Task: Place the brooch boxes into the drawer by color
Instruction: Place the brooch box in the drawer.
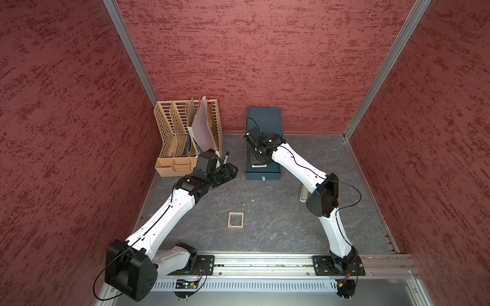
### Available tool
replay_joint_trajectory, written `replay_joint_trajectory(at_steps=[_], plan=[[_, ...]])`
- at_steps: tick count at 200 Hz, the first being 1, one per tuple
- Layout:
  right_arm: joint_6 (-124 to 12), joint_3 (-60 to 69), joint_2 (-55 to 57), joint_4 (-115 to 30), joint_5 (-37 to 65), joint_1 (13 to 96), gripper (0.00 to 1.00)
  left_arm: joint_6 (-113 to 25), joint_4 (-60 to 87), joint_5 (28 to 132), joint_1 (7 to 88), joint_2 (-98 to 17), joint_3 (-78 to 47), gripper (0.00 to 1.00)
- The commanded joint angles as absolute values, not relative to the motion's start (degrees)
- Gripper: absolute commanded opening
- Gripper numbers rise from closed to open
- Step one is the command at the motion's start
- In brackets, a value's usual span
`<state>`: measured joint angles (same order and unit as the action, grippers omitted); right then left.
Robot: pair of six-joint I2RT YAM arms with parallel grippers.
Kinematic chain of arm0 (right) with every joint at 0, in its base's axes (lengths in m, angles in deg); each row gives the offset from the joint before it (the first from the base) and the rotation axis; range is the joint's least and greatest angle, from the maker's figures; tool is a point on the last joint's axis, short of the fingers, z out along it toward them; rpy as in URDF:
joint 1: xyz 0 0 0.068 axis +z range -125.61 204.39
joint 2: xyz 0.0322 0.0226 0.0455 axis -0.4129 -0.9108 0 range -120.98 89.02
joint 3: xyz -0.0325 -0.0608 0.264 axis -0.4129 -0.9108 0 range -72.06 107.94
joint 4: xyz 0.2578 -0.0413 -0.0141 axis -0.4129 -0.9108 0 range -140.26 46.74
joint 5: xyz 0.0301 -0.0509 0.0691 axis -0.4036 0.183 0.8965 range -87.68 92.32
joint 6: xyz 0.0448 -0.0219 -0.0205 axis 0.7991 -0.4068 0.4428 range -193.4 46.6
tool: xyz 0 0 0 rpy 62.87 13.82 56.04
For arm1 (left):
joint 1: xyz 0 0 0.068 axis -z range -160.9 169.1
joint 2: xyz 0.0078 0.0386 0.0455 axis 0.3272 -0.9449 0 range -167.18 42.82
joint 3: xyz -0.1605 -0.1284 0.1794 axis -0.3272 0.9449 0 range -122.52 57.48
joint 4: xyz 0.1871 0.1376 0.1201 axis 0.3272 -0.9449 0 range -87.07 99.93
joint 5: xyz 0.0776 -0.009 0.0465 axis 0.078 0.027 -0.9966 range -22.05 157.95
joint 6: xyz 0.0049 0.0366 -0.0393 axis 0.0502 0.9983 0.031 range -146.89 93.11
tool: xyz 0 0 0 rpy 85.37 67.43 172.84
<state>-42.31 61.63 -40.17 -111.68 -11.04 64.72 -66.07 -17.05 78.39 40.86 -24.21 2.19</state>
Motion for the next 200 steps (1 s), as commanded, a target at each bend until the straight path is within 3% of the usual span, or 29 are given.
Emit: replay_joint_trajectory(at_steps=[1,76,200], plan=[[-44.5,63.0,-42.0,-107.4,-12.1,63.8,0.51,-66.3,-17.1,78.6,40.6,-23.1,2.3,0.66],[-44.3,62.7,-46.5,-99.9,-9.5,61.9,0.51,-66.3,-18.1,78.0,41.3,-22.5,2.3,0.66],[-39.5,61.3,-51.8,-99.3,-3.8,59.2,0.51,-66.2,-18.9,77.9,41.5,-21.6,2.3,0.66]])
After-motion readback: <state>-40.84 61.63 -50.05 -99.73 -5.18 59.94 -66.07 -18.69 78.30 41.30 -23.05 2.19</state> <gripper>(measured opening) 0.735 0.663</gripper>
